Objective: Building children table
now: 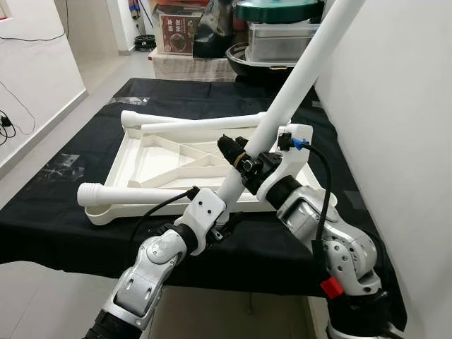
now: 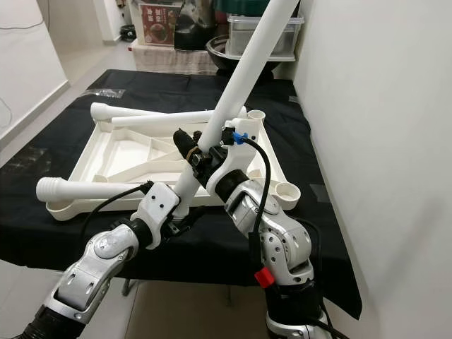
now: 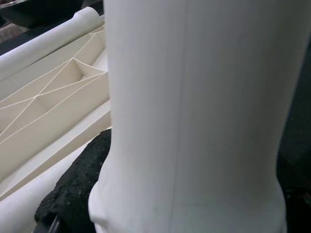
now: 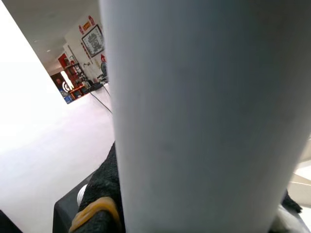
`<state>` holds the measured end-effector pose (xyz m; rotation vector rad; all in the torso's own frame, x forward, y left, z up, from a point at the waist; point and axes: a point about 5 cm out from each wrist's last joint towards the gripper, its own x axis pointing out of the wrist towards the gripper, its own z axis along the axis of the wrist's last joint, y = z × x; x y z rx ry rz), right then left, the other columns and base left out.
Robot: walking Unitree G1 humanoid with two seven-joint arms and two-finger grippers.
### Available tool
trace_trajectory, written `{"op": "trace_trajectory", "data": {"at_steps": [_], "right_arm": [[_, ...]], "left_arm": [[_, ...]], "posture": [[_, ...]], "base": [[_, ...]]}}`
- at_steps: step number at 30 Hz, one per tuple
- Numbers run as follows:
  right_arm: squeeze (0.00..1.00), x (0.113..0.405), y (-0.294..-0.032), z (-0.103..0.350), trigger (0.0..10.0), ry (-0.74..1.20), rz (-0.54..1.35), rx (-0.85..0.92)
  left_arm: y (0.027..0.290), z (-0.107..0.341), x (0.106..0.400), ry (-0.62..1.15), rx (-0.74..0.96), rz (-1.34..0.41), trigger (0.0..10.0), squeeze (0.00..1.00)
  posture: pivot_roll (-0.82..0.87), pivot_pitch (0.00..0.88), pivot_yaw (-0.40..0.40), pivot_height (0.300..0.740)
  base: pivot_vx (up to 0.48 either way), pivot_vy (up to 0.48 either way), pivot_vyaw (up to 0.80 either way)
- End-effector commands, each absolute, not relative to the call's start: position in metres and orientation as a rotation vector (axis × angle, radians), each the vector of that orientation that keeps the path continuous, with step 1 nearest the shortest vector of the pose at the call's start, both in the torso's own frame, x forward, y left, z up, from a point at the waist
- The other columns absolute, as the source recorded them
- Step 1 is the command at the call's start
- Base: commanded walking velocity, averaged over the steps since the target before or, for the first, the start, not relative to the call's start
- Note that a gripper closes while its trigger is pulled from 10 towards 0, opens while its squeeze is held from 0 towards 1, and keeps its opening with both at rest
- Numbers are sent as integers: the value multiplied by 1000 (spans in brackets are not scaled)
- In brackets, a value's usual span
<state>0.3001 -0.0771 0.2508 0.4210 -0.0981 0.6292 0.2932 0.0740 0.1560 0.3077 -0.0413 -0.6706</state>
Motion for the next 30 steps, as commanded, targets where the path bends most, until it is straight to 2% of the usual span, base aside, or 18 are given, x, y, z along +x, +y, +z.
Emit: {"op": "trace_trajectory", "data": {"at_steps": [1,2,3,11,12,17,30], "right_arm": [[0,301,-78,251,10000,-120,633,411],[173,303,-81,251,10000,-128,625,393],[1000,304,-83,250,10000,-136,614,376],[1000,305,-85,245,10000,-144,654,345],[0,305,-86,244,10000,-138,683,367],[0,294,-82,238,10000,-107,931,436],[0,288,-83,231,10000,-128,1170,427]], "left_arm": [[73,153,288,-31,316,-704,10000,0],[74,153,288,-29,335,-703,10000,0],[76,153,287,-26,351,-700,10000,0],[82,151,282,-12,349,-712,10000,0],[85,150,280,-6,343,-727,10000,0],[94,150,273,36,281,-790,10000,0],[90,144,245,125,158,-993,10000,0]], "posture": [[47,36,-18,740],[49,37,-19,740],[50,38,-19,740],[55,40,-16,740],[56,43,-12,740],[61,45,-8,740],[71,48,-8,740]], "base": [[0,0,0],[0,0,0],[0,0,0],[0,0,0],[0,0,0],[0,0,0],[0,0,0]]}}
